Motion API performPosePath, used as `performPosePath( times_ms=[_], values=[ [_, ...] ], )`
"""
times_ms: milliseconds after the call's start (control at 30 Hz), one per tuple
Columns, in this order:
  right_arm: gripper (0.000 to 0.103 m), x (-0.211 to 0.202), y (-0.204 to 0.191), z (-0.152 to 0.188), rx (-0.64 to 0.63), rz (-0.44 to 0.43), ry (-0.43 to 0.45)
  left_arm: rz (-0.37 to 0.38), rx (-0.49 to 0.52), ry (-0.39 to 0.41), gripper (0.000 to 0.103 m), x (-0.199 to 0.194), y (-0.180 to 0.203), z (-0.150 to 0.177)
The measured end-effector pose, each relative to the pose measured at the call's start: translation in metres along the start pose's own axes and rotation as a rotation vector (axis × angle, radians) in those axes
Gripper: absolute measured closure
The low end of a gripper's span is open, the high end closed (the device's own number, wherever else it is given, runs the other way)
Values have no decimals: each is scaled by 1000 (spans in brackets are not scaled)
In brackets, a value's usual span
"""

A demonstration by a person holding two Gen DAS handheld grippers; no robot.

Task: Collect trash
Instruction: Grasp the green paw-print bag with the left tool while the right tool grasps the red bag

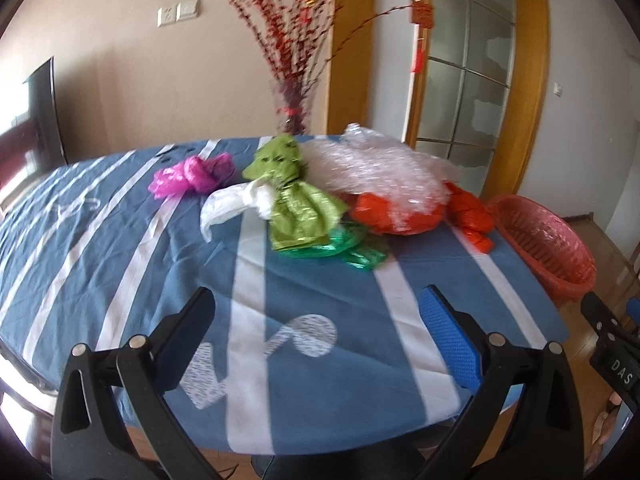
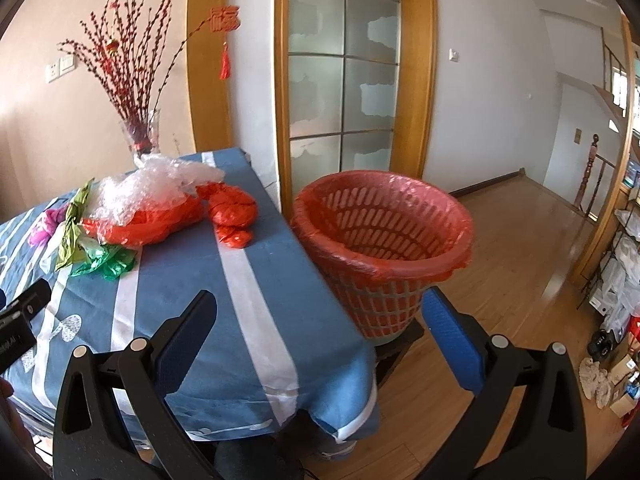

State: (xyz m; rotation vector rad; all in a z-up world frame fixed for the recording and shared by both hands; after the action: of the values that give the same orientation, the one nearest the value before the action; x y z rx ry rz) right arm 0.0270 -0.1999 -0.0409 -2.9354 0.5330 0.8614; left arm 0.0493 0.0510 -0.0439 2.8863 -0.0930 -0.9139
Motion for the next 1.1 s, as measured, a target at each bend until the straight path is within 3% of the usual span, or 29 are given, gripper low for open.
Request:
performPosePath(
  times_ms=[233, 400, 600, 833, 1000, 1100],
  values=[
    [2, 18, -17, 0, -10, -29, -51, -41, -79, 35, 4, 15, -35, -30],
    [2, 26, -24, 0, -26, -33, -59, 3, -104, 54, 6, 40, -48, -74],
    [2, 39, -21, -1, -13, -36, -84, -1, -85, -47, 36, 92, -45, -94],
    [2, 53, -20, -2, 9, -41, -110, -32, -58, -124, 49, 126, -44, -93],
    [2, 57, -26, -7, 14, -64, -120, 1, -83, -131, 75, 128, -52, -92],
    [2, 58, -31, -13, 15, -80, -108, 31, -103, -114, 79, 120, -58, -94]
  ],
)
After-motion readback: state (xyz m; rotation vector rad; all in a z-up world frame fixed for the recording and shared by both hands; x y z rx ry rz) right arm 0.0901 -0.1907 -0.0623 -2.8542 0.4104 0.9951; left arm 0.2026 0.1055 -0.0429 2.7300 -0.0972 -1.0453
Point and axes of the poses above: each gripper's, at about its wrist camera, not at the fingertips, and x roughly the way its jaws point, y to its right, z to its underside, the point moved 2 cm from there along x, roughly the way its jaws point, and after that the axes turned 8 degrees about z, right-handed, at the moved point
